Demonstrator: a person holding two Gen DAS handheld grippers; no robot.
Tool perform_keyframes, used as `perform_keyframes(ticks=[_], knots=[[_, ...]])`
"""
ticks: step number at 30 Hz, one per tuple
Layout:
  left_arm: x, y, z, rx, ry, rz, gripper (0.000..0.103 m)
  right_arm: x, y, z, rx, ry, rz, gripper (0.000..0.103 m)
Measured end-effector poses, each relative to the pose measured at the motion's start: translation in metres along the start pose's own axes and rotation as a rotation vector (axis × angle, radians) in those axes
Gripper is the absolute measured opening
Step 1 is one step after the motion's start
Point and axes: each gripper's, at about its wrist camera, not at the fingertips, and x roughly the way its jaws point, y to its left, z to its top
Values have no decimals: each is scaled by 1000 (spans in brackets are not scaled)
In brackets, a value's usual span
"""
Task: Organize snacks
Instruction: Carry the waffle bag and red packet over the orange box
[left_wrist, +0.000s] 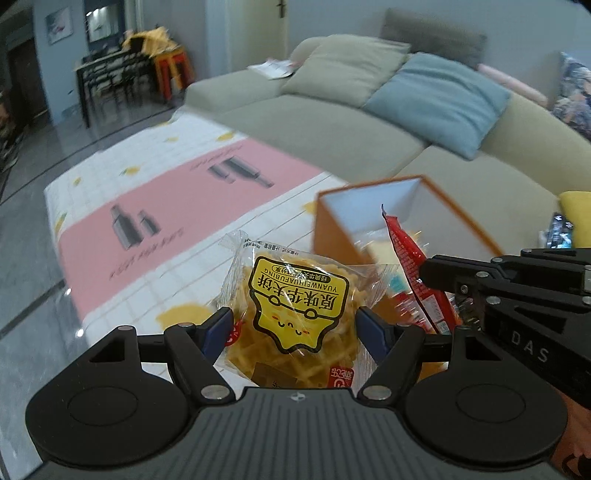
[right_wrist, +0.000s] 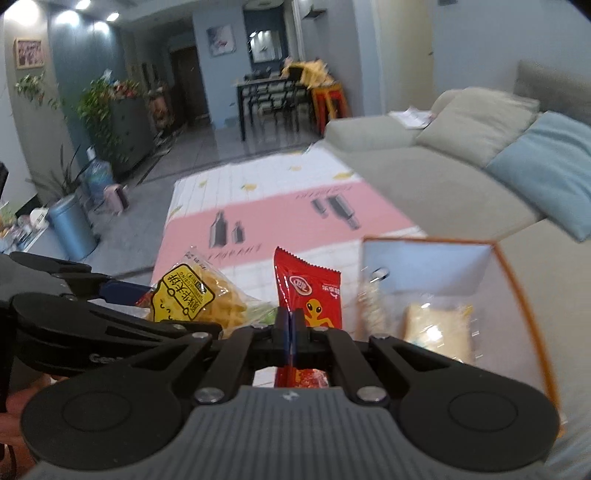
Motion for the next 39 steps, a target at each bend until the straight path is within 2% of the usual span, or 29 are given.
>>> perform_keyframes(ticks=[9,13,17,20,28,33,39], knots=[[17,-59,37,146,-38,-47,84,-21,-67,10,43,-13,-89,0],[36,-77,50,180,-16,-67,84,-12,-105,9,80,27,-119,0],[56,-94,60,226,3,-48,84,8,-138,8,126,72,-169,0],[77,-104,66,261,31,-52,84,25,-156,8,150,98,-166,0],[120,-116,74,355,96,-22,84,67,-179,17,194,128,-114,0],[139,-126,74,419,122,4,84,102,-190,16,213,188,-133,0],[161,-130,68,469,175,0,84,129,-190,5,156,259,-172,0]])
